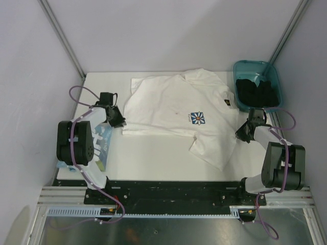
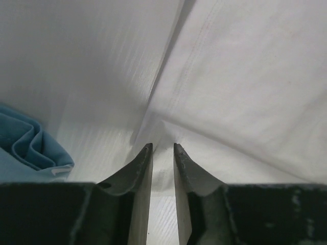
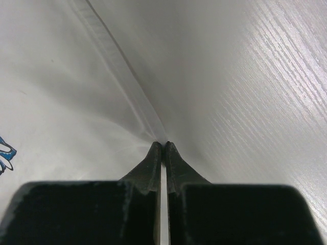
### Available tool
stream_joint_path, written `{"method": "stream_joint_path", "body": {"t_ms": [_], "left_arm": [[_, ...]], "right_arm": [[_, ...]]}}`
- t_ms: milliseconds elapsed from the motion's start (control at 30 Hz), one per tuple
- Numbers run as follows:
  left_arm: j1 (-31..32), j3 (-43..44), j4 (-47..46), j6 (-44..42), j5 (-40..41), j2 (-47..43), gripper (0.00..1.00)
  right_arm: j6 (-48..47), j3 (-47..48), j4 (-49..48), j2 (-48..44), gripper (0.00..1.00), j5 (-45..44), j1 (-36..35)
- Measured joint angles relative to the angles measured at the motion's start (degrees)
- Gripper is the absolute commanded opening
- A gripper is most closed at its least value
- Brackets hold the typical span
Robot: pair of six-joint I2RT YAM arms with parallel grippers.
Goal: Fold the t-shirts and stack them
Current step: Flatten out the tshirt
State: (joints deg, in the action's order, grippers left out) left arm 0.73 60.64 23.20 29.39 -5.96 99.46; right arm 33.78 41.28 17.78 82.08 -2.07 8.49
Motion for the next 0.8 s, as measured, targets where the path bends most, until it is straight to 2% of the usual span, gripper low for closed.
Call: {"method": "stream_joint_path", "body": {"t_ms": [133, 400, 800], "left_arm": [[0.0, -0.2, 1.11, 0.07, 1.53, -2.47, 0.32], [0.31, -4.33, 2.25, 0.09, 4.28, -13.22, 0.3], [3.63, -6.23, 3.61, 0.22, 5.95, -10.51, 0.31]], "right_arm": [[0.0, 0.02, -0.02, 0.0, 0.0, 0.0, 0.0], [-0.2, 0.24, -0.04, 0.02, 0.0, 0.39, 0.0], [-0.22, 0.33, -0.11, 0.94, 0.0, 1.01, 0.0]]}}
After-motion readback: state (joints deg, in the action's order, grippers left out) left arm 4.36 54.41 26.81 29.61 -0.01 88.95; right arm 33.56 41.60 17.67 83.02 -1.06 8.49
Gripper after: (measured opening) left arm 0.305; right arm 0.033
